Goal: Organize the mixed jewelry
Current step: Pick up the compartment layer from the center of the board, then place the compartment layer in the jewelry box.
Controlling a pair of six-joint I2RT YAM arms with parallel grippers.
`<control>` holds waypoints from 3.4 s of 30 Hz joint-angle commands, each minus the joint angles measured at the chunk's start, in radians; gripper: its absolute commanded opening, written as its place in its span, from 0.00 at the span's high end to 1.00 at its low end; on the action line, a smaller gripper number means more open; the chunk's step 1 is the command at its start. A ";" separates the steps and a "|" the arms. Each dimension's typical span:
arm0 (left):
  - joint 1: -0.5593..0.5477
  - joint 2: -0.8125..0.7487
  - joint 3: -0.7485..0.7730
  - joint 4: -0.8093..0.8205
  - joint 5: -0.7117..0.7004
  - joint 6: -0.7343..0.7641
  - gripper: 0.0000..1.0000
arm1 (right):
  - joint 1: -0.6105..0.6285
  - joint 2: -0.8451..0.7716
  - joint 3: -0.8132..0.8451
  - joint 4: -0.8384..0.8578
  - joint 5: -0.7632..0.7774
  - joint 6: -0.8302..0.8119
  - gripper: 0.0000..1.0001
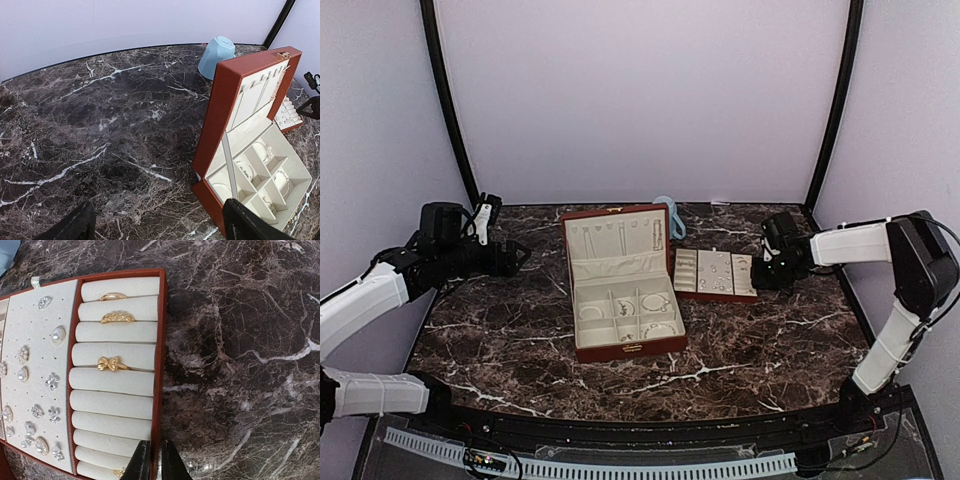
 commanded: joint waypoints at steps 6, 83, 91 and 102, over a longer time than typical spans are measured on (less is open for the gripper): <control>0.006 -0.028 -0.012 0.026 0.003 0.006 0.09 | -0.004 0.056 0.006 0.008 -0.014 -0.020 0.91; 0.006 -0.065 -0.034 0.048 0.012 0.001 0.09 | -0.037 -0.380 -0.105 -0.168 -0.020 0.070 1.00; 0.006 -0.070 -0.037 0.047 0.007 0.001 0.09 | 0.053 -0.444 -0.128 -0.190 0.021 0.138 1.00; 0.006 -0.063 -0.036 0.049 0.010 -0.002 0.09 | 0.231 -0.556 -0.201 -0.206 0.069 0.293 1.00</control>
